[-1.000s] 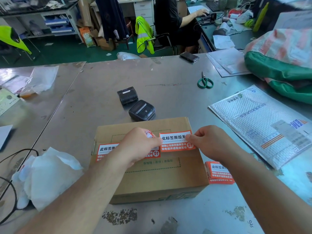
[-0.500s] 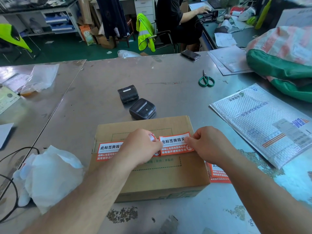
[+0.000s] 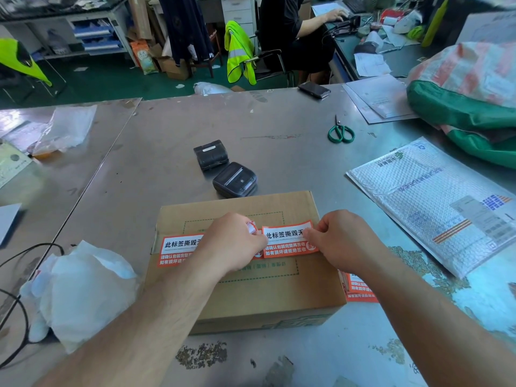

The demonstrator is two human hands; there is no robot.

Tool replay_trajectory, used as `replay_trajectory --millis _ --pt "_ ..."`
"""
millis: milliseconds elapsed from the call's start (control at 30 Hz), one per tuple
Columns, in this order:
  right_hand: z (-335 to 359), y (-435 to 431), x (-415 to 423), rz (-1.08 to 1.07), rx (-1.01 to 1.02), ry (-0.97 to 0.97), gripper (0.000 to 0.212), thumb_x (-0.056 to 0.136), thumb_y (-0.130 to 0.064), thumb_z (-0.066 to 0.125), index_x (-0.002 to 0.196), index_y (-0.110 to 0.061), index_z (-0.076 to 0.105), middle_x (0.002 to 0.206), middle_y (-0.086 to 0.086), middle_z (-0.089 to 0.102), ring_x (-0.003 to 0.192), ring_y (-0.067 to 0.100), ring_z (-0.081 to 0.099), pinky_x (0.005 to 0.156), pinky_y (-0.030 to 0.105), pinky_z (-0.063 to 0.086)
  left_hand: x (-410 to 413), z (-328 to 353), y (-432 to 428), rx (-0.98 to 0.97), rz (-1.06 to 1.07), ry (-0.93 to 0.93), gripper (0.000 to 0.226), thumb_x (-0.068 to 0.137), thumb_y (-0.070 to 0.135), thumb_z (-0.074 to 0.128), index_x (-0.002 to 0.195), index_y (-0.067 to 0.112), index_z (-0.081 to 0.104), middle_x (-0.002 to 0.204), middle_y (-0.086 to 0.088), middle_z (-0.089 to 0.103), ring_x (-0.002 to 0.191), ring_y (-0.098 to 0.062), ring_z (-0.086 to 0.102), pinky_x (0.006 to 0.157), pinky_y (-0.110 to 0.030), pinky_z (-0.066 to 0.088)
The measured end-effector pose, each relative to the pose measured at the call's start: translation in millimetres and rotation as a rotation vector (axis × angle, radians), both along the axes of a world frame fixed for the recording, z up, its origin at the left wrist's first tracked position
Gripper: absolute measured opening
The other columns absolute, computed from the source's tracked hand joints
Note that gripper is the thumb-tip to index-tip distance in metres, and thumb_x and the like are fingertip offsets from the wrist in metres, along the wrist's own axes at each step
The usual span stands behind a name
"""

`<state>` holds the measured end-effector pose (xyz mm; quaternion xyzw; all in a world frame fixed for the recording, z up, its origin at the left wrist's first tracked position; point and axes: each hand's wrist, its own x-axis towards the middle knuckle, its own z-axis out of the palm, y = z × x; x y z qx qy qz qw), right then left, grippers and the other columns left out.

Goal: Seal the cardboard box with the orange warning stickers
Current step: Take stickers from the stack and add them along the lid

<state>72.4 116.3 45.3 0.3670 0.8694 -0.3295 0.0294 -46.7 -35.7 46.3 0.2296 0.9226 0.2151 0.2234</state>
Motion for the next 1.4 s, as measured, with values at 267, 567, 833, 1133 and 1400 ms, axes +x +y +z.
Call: replay_trajectory --millis 267,567,833,1133,1400 --pt "-2.8 0.3 -0.9 0.013 0.031 -0.01 0.039 0.094 -0.036 0.063 0.063 -0.014 0.056 0.067 0.004 0.061 0.063 0.019 0.054 0.049 0.025 0.034 -0.2 -0.5 1.7 -0.007 0.005 -0.009 0.03 0.083 0.033 0.062 0.062 0.017 0.048 0.056 0.0 0.046 0.053 -0.022 0.038 0.051 -0.029 0.025" --pt "-1.8 -0.1 -1.2 0.015 0.038 -0.006 0.037 0.094 -0.036 0.062 0.065 -0.013 0.059 0.072 0.006 0.064 0.067 0.019 0.057 0.049 0.024 0.036 -0.7 -0.1 2.7 -0.032 -0.021 0.009 0.028 0.084 0.034 0.061 0.065 0.015 0.052 0.06 -0.002 0.05 0.055 -0.021 0.041 0.051 -0.029 0.026" --pt "-1.8 -3.3 0.2 0.008 0.044 -0.012 0.034 0.094 -0.035 0.062 0.066 -0.017 0.057 0.076 0.004 0.066 0.073 0.022 0.059 0.05 0.021 0.036 0.0 0.8 4.3 -0.081 -0.053 0.032 0.028 0.085 0.034 0.061 0.069 0.011 0.058 0.062 -0.002 0.054 0.056 -0.019 0.045 0.05 -0.028 0.028" --pt "-0.7 -4.3 2.5 -0.035 0.037 0.017 0.041 0.092 -0.038 0.067 0.058 -0.019 0.054 0.065 -0.002 0.06 0.06 0.011 0.053 0.048 0.023 0.032 -1.3 2.1 5.2 -0.119 -0.075 0.066 0.027 0.085 0.036 0.062 0.071 0.013 0.058 0.069 0.0 0.06 0.062 -0.017 0.051 0.05 -0.026 0.032" --pt "0.6 -5.6 4.8 -0.065 0.022 0.042 0.04 0.089 -0.039 0.071 0.059 -0.022 0.053 0.062 -0.007 0.056 0.056 0.004 0.05 0.047 0.021 0.029 -4.7 2.6 0.8 -0.151 -0.075 0.099 0.04 0.08 0.051 0.069 0.084 0.012 0.061 0.078 0.001 0.062 0.064 -0.014 0.051 0.05 -0.028 0.032"
